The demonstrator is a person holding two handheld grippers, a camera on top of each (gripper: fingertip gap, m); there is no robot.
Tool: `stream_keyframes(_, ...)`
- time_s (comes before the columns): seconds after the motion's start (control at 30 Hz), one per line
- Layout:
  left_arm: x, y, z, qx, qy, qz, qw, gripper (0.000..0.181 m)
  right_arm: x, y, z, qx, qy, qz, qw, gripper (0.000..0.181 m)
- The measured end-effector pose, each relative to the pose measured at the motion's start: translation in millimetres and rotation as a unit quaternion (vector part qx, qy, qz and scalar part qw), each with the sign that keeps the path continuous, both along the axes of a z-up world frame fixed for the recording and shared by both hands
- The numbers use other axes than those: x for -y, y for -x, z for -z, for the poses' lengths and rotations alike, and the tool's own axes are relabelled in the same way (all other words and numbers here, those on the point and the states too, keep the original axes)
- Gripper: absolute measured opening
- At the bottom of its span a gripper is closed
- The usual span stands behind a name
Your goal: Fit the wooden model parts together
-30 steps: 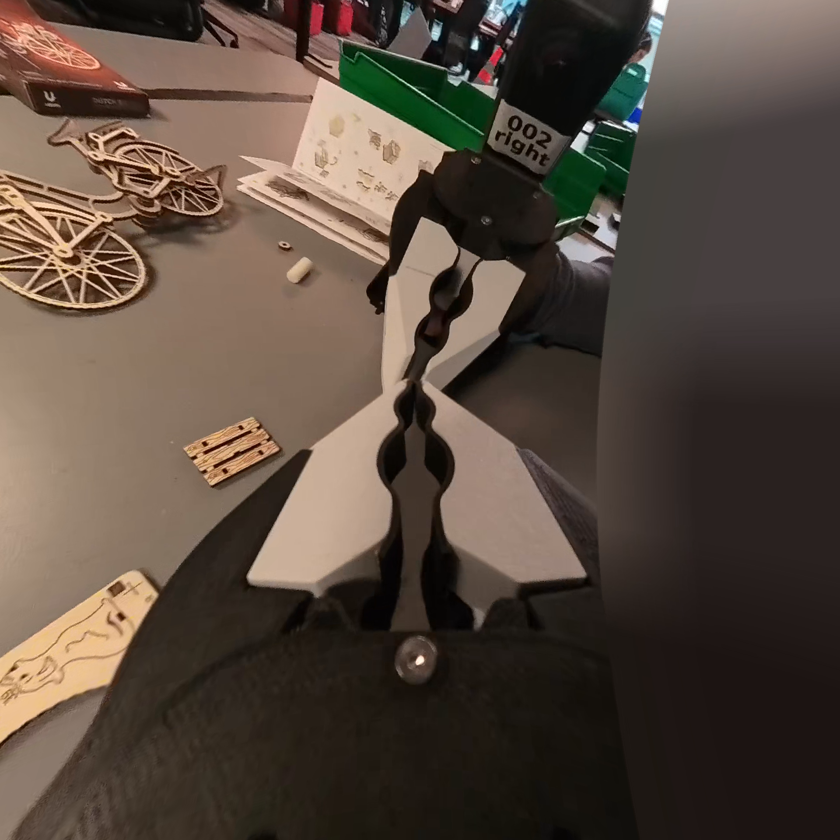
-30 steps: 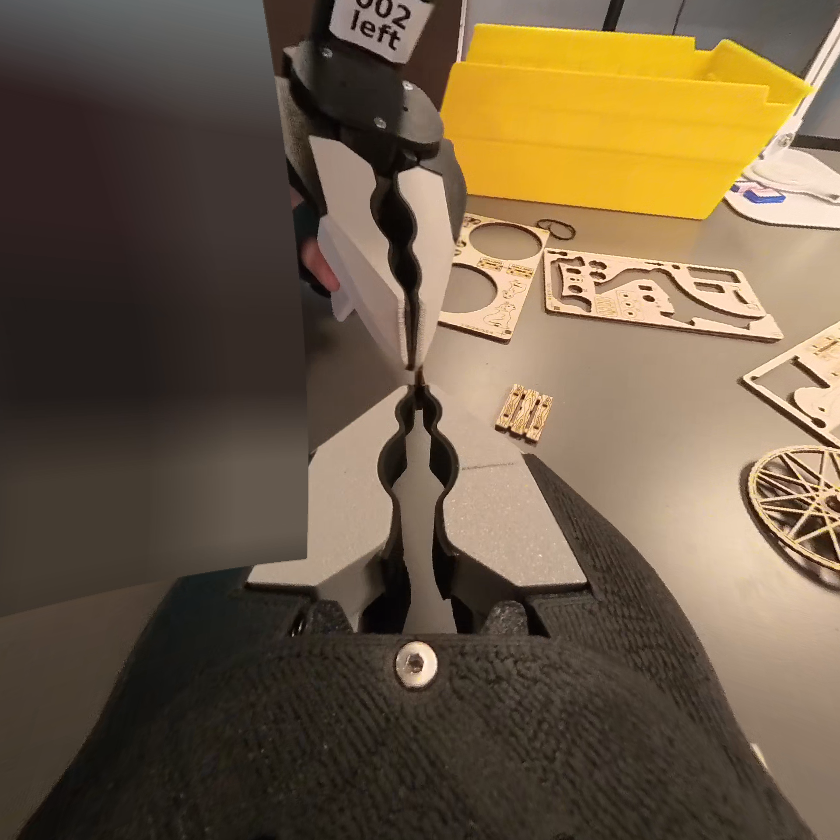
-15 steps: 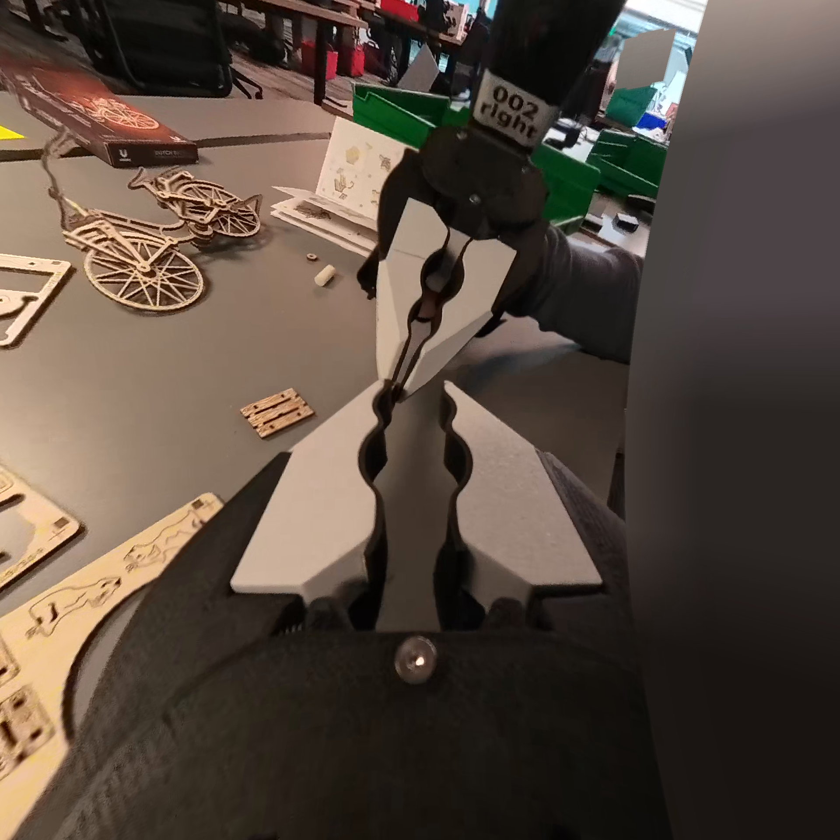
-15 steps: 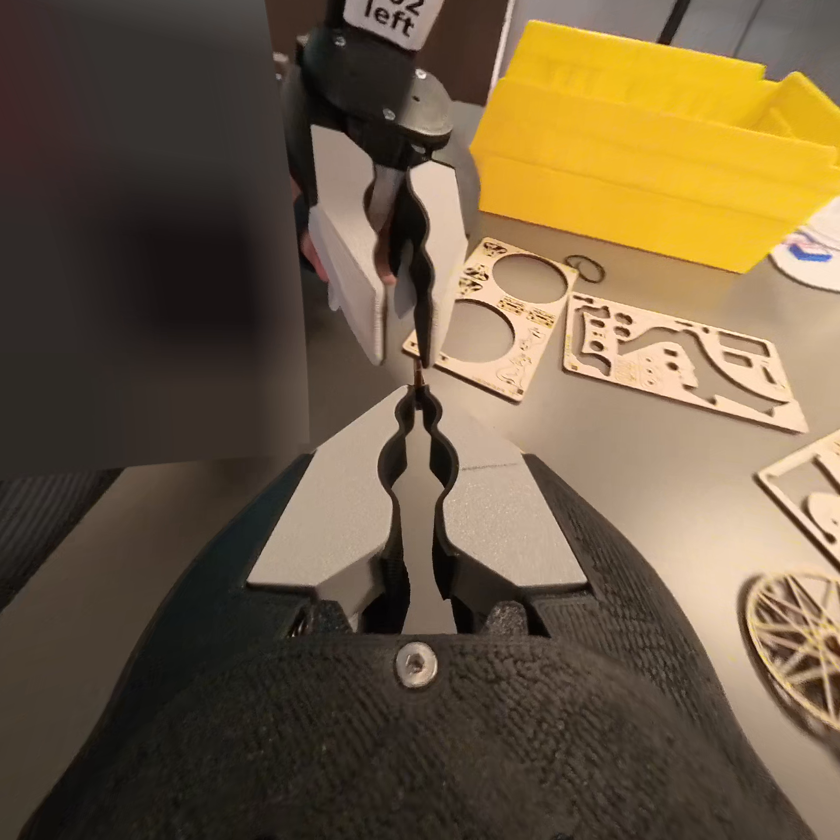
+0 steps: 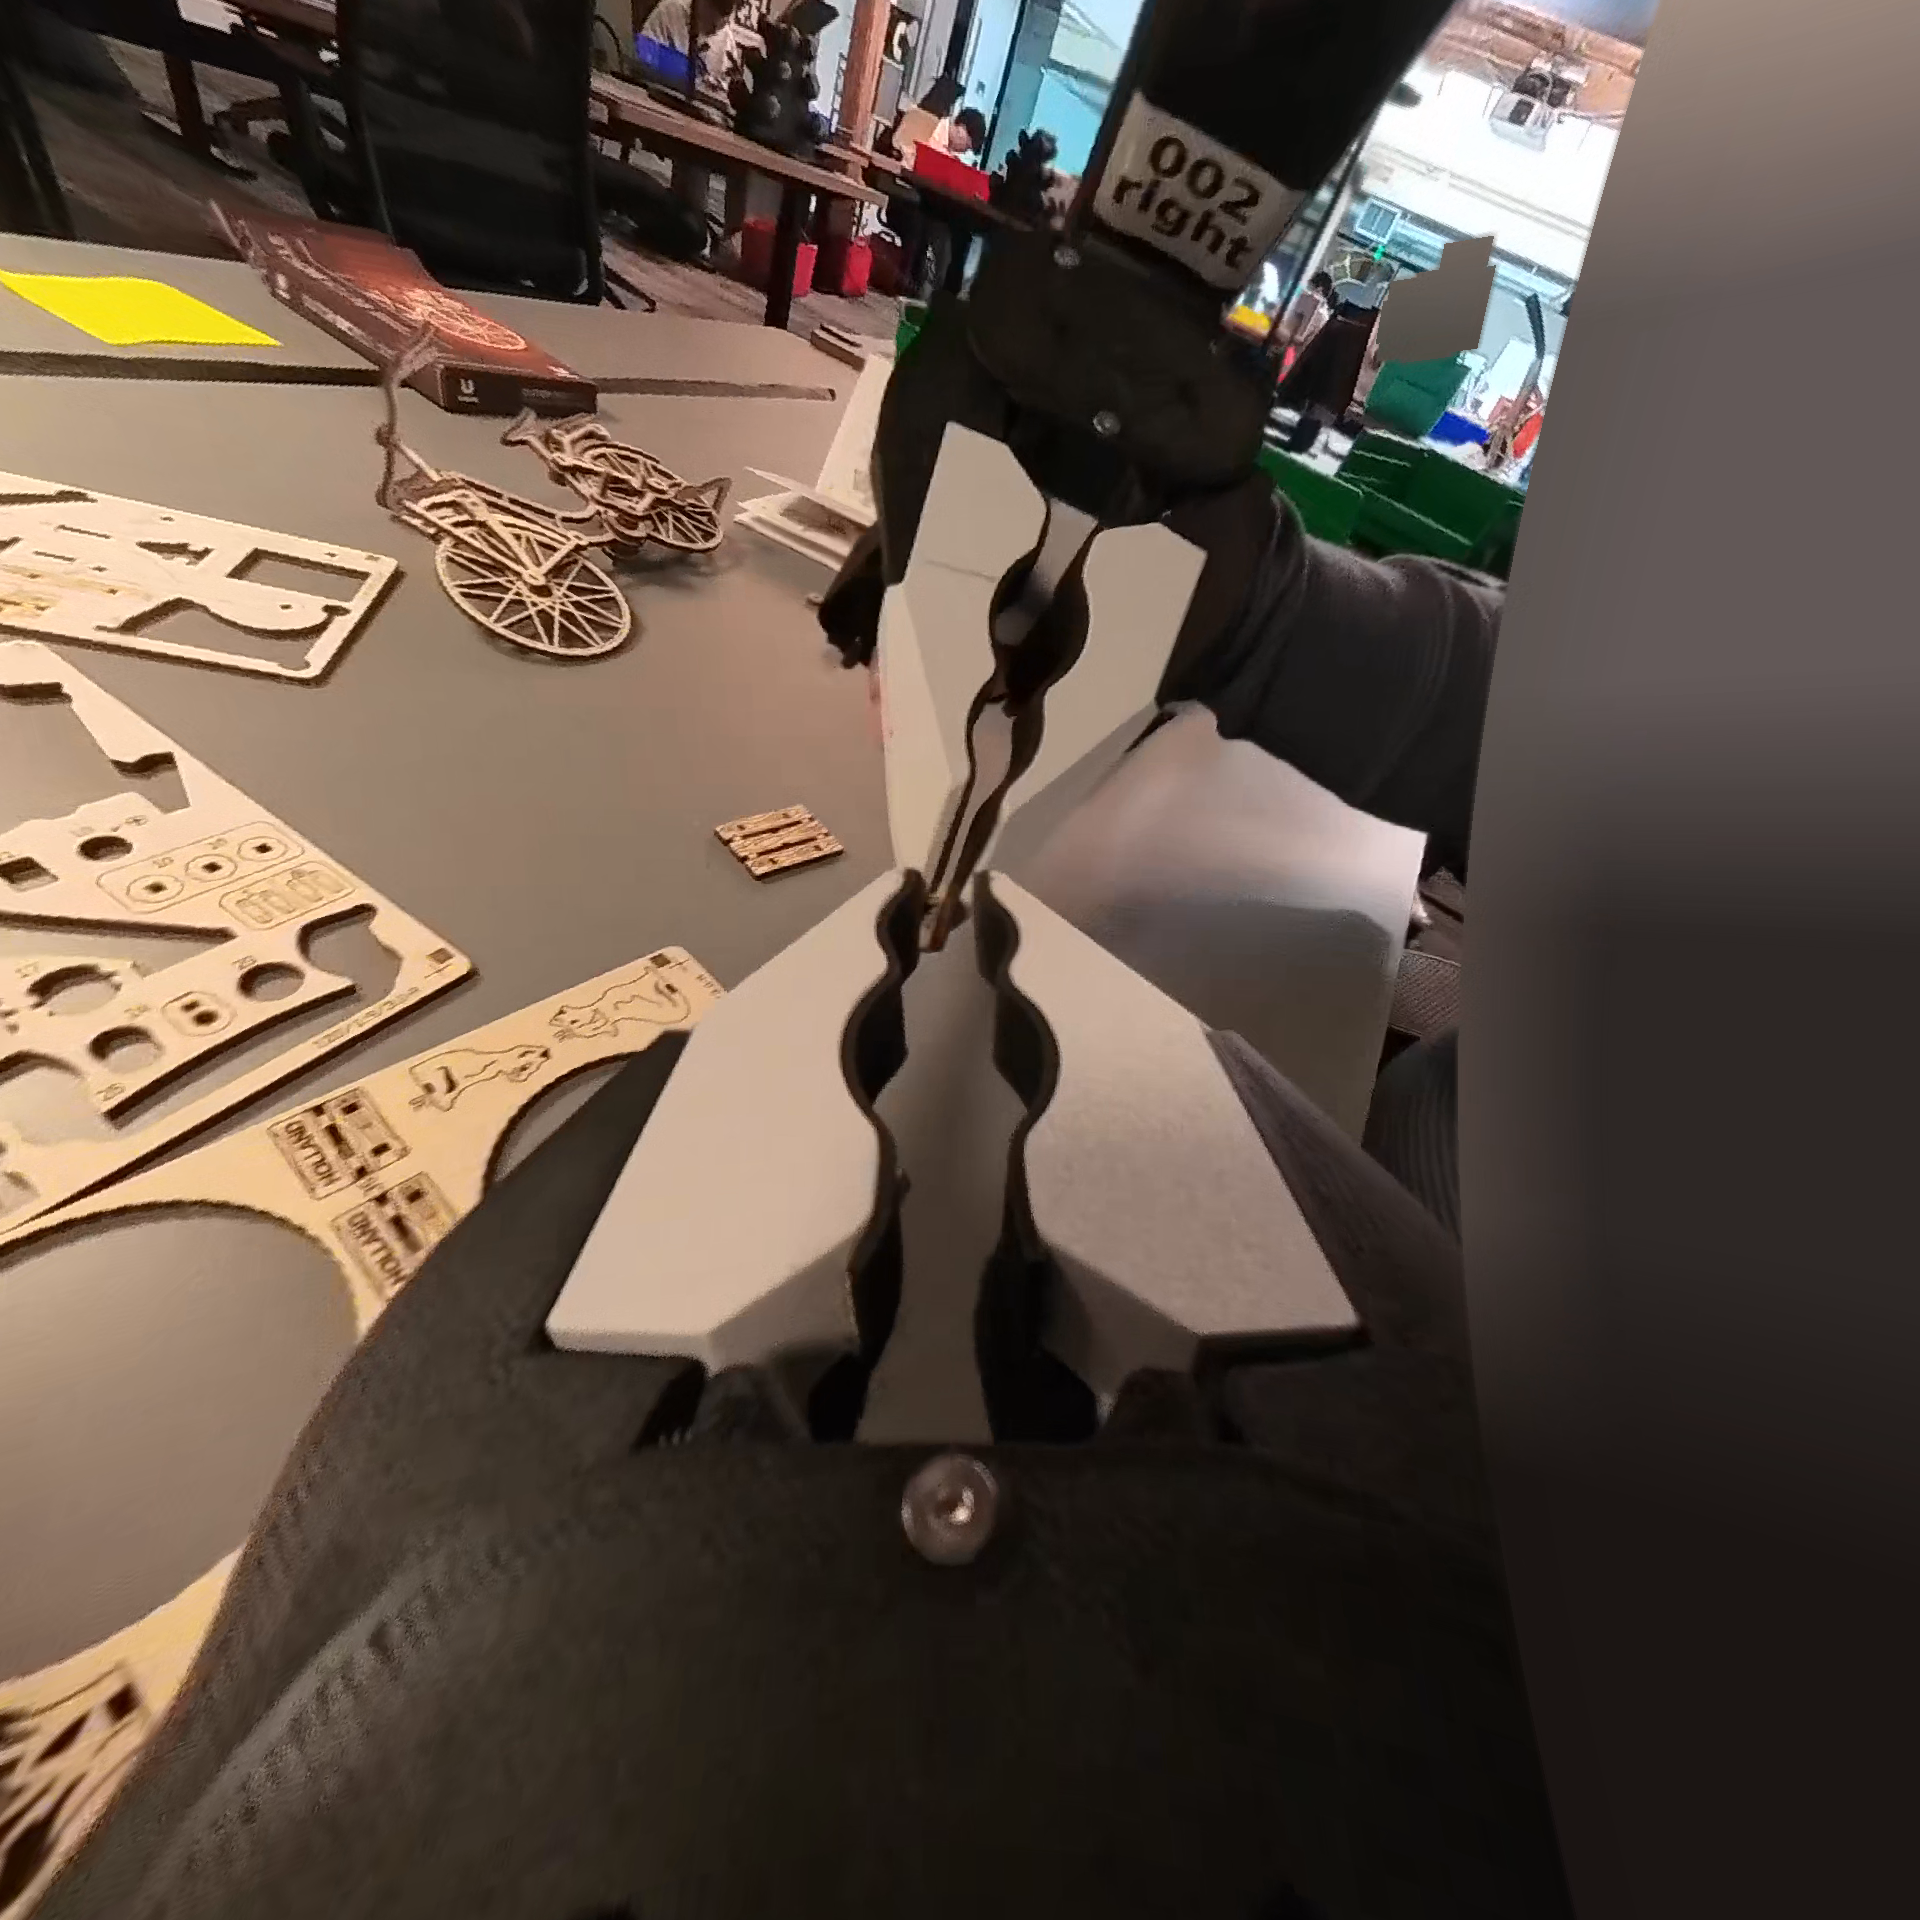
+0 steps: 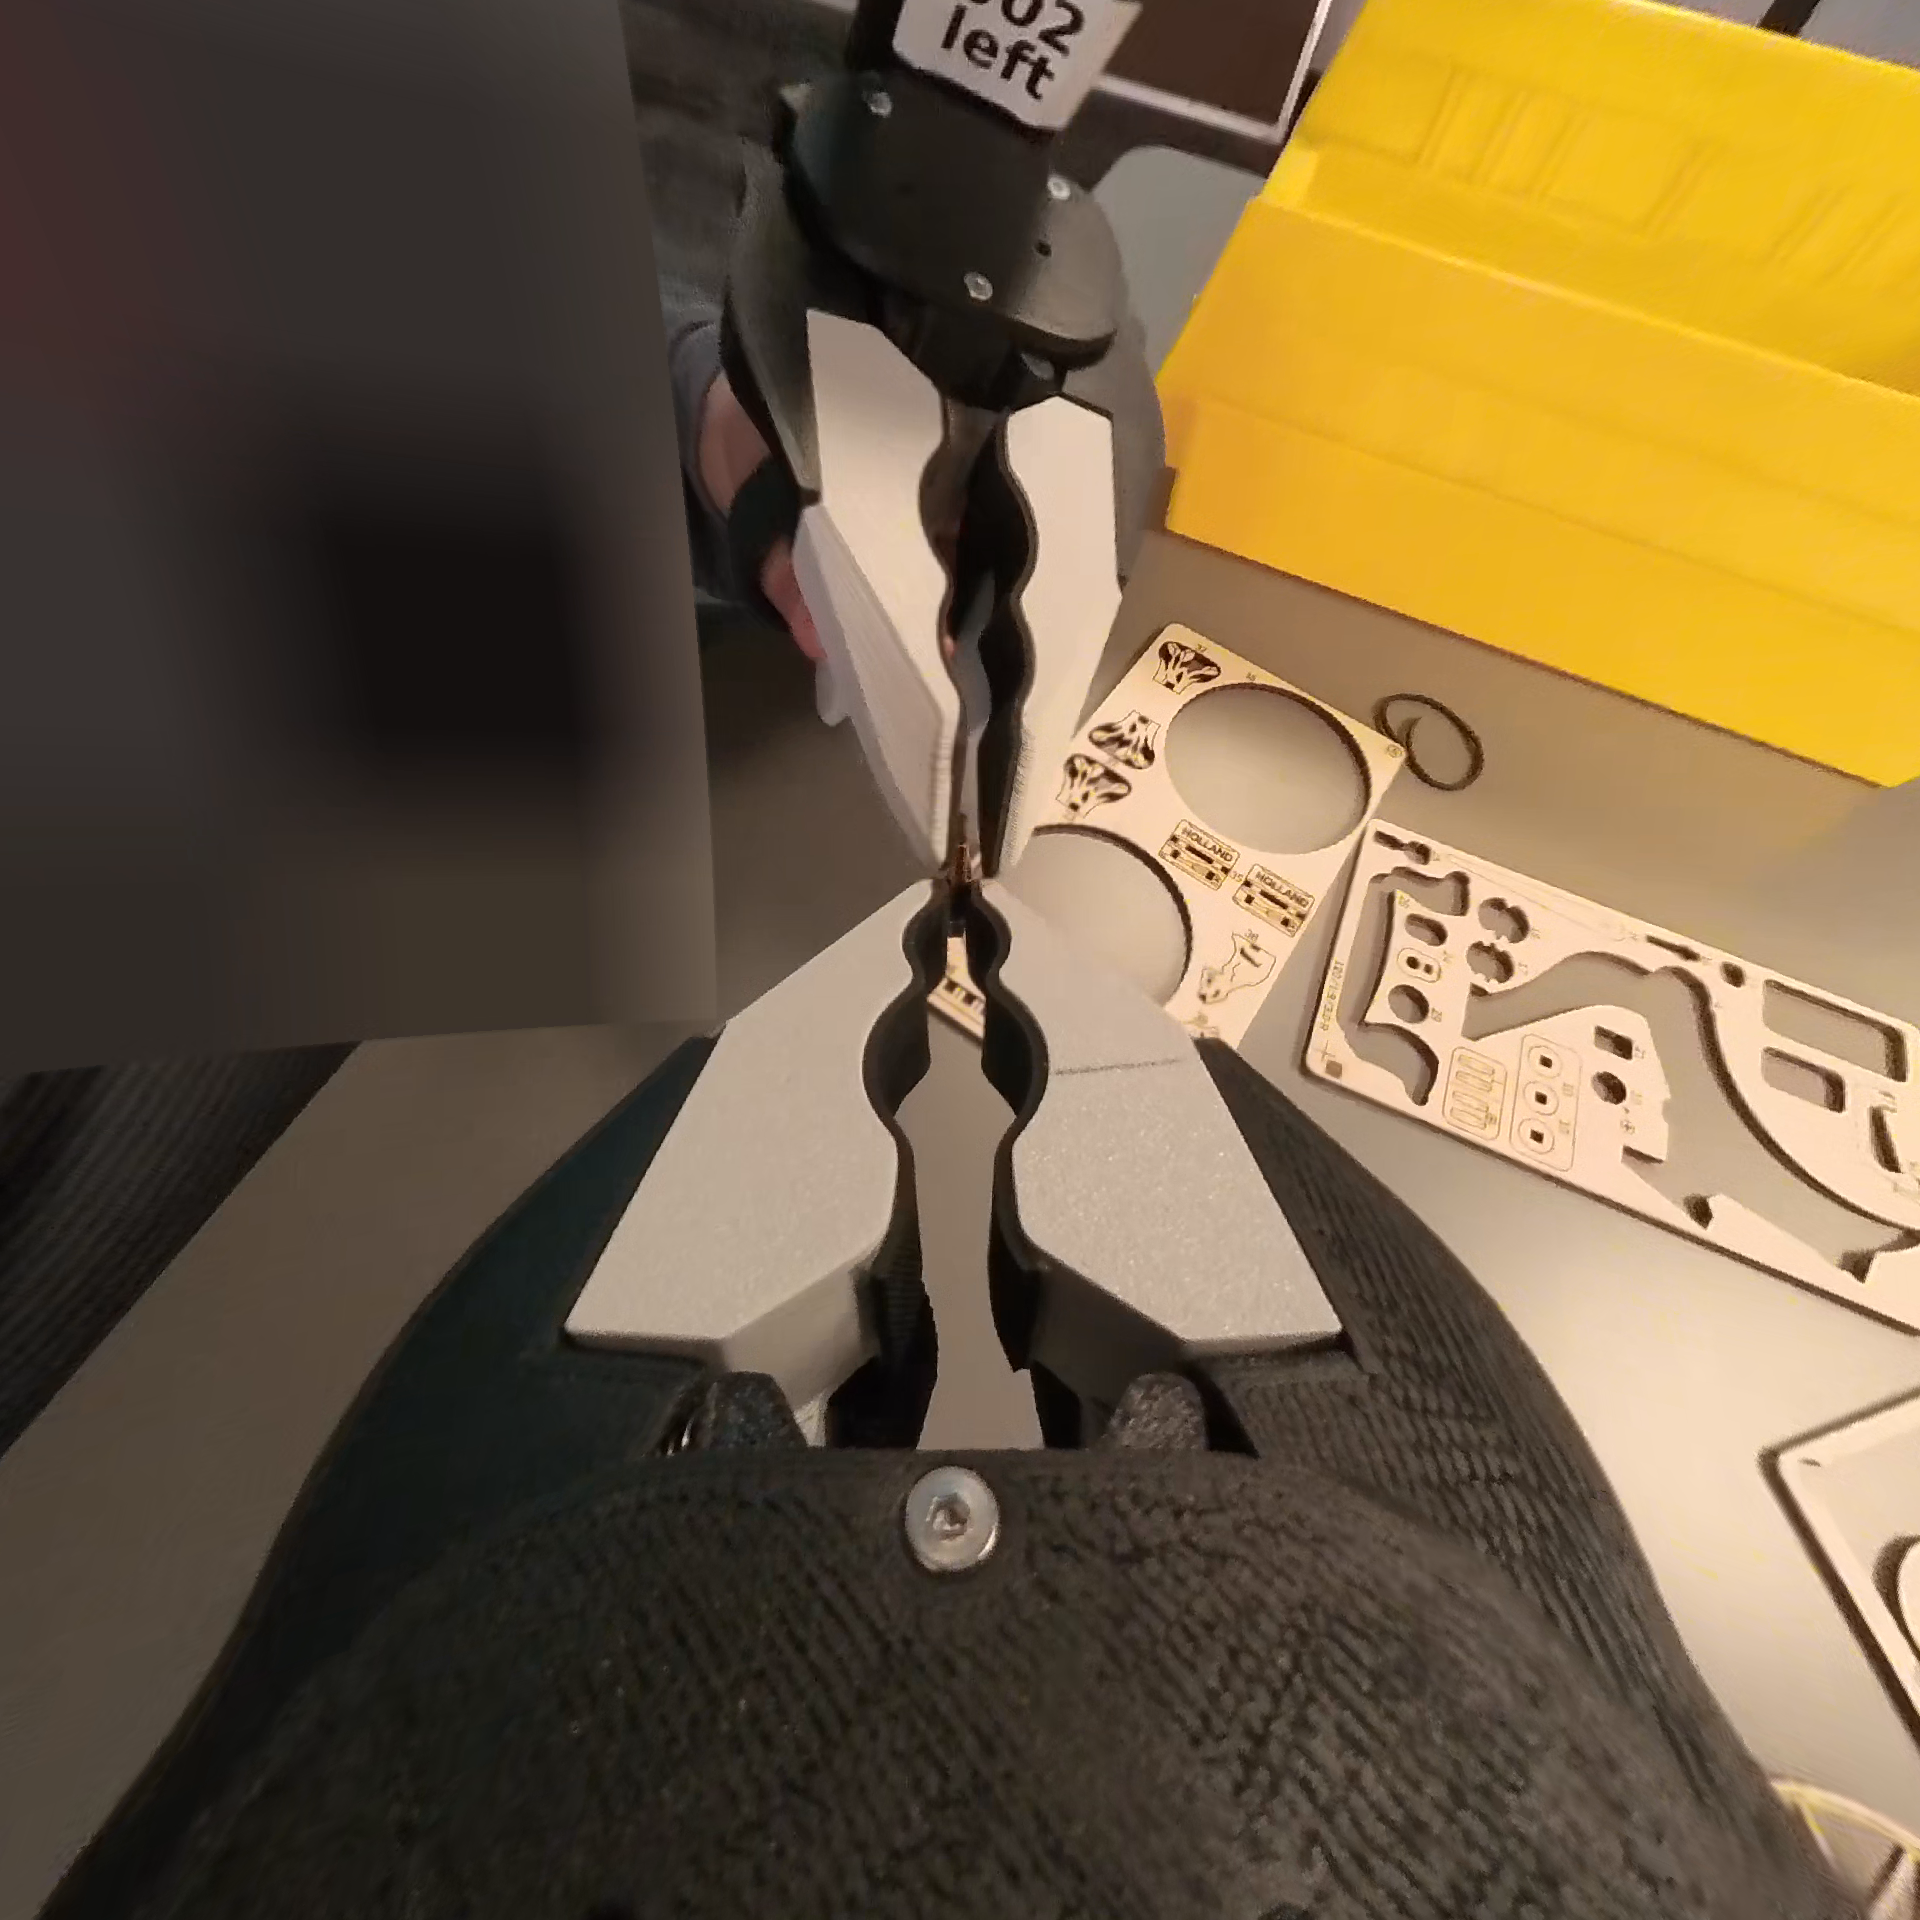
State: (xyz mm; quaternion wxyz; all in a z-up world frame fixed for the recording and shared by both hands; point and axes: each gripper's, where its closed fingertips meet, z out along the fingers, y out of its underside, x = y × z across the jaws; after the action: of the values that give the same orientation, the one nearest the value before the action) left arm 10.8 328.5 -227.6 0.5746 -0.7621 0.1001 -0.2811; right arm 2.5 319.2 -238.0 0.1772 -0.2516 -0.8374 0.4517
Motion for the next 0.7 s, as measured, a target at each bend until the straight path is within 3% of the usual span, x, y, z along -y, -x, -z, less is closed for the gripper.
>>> stream_keyframes(0.03, 1.2, 3.1, 0.2, 0.001, -0.002, 0.001, 1.0, 0.004, 1.5, 2.0, 0.0, 0.004, -0.006, -0.003, 1.0, 0.0)
stream_keyframes(0.23, 12.9, 13.2, 1.1, 0.019, -0.007, 0.021, 1.0, 0.002, 13.0, 11.0, 1.6, 0.046, -0.016, -0.024, 0.999, 0.001)
stream_keyframes(0.33, 12.6, 22.2, -8.1, 0.019, -0.054, -0.016, 0.998, 0.001, 8.4, 15.3, -5.2, 0.07, -0.028, -0.031, 0.997, 0.01)
stream_keyframes(0.4, 12.4, 32.8, -21.9, 0.018, -0.1, -0.063, 0.993, 0.001, -12.2, 33.3, -25.8, 0.061, -0.05, -0.011, 0.997, 0.014)
stream_keyframes(0.5, 13.3, 35.1, -28.1, 0.017, -0.13, -0.082, 0.988, 0.001, -34.2, 99.5, -78.4, -0.003, -0.095, 0.023, 0.995, 0.011)
stream_keyframes(0.57, 13.2, 28.4, -26.3, 0.02, -0.125, -0.061, 0.99, 0.001, -25.8, 153.3, -92.1, -0.023, -0.166, -0.004, 0.986, 0.011)
stream_keyframes(0.63, 12.3, 27.6, -24.3, 0.009, -0.124, -0.062, 0.99, 0.001, -6.6, 206.2, -81.2, -0.007, -0.238, -0.057, 0.969, 0.01)
stream_keyframes(0.7, 12.7, 25.7, -23.6, 0.004, -0.126, -0.059, 0.99, 0.001, 6.1, 254.2, -50.9, 0.026, -0.314, -0.107, 0.943, 0.009)
